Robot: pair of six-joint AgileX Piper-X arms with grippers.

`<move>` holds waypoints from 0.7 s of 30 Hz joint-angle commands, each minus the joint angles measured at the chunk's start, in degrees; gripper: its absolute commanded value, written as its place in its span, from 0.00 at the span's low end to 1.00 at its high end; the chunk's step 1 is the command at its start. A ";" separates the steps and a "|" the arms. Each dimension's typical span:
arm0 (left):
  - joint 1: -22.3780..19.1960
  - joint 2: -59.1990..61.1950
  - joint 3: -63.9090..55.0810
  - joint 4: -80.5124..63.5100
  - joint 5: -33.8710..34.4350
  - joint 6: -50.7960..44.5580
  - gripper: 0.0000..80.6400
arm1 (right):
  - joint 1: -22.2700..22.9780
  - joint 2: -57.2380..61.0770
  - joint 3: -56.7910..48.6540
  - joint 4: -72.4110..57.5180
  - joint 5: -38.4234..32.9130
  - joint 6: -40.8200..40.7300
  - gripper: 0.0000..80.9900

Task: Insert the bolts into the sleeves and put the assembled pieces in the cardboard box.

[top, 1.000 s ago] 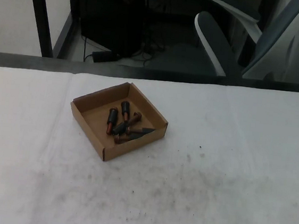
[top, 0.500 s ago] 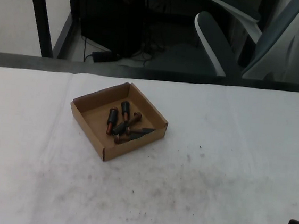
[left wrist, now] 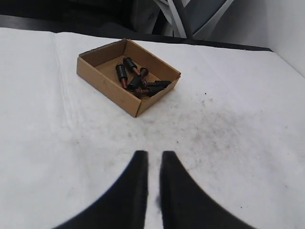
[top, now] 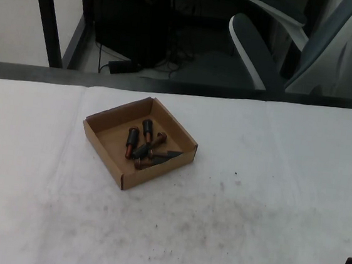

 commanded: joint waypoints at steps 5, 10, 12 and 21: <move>-0.13 0.51 0.01 -0.90 0.50 -0.02 0.01 | 0.12 -0.20 -0.22 -0.72 0.17 -0.04 0.01; -0.13 0.51 0.01 -1.35 0.59 -0.18 0.01 | 0.12 -0.20 -0.22 -0.72 0.42 -0.04 0.01; -0.13 0.51 0.01 -1.58 0.59 -0.18 0.01 | 0.12 -0.20 -0.22 -0.72 0.29 0.29 0.01; -0.13 0.51 0.01 -1.58 0.59 -0.18 0.01 | 0.12 -0.20 -0.22 -0.25 -6.44 20.56 0.01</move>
